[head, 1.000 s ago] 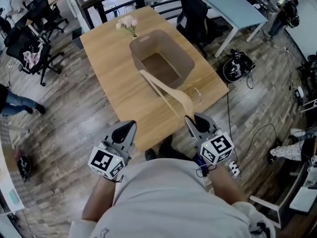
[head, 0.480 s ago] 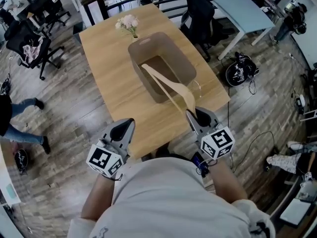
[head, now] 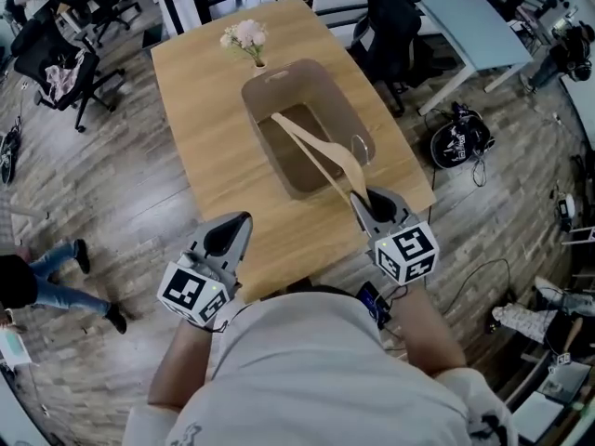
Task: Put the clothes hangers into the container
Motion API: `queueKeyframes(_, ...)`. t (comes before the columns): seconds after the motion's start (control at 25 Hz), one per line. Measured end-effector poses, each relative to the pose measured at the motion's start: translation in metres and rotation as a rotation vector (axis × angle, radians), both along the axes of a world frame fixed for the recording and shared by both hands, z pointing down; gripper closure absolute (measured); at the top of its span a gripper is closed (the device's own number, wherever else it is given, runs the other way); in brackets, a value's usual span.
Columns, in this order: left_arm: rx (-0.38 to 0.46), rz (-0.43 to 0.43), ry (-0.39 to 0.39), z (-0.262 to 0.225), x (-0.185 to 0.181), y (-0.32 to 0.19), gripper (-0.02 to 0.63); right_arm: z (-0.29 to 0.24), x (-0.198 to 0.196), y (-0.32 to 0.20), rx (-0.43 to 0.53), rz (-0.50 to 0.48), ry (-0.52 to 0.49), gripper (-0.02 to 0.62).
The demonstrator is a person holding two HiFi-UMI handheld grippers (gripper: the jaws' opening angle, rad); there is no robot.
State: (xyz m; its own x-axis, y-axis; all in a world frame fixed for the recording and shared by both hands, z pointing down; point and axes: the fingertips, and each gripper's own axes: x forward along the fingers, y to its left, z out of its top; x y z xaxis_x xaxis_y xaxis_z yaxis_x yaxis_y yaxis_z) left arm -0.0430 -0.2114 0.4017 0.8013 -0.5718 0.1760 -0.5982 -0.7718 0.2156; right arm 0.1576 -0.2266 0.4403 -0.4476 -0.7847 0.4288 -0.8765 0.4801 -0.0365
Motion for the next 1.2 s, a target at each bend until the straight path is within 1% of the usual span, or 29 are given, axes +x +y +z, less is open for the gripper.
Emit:
queueKeyframes(0.2,-0.007,-0.025,0.004,0.003,0.005,-0.018,0.6,0.009,0.006,-0.03,-0.03,-0.026,0.068,0.537)
queueKeyframes(0.28,-0.011,-0.035,0.004,0.006,0.006,-0.024,0.6,0.012,0.007,-0.042,-0.04,-0.04,0.12,0.537)
queueKeyframes(0.48,-0.018,-0.058,0.001,0.011,0.012,-0.04,0.6,0.022,0.006,-0.07,-0.044,-0.091,0.289,0.537)
queueKeyframes(0.68,-0.026,-0.081,-0.004,0.016,0.015,-0.053,0.6,0.04,0.002,-0.097,-0.064,-0.143,0.419,0.537)
queueKeyframes(1.2,-0.06,-0.159,-0.015,0.036,0.009,-0.079,0.6,0.106,-0.012,-0.142,-0.128,-0.274,0.705,0.537)
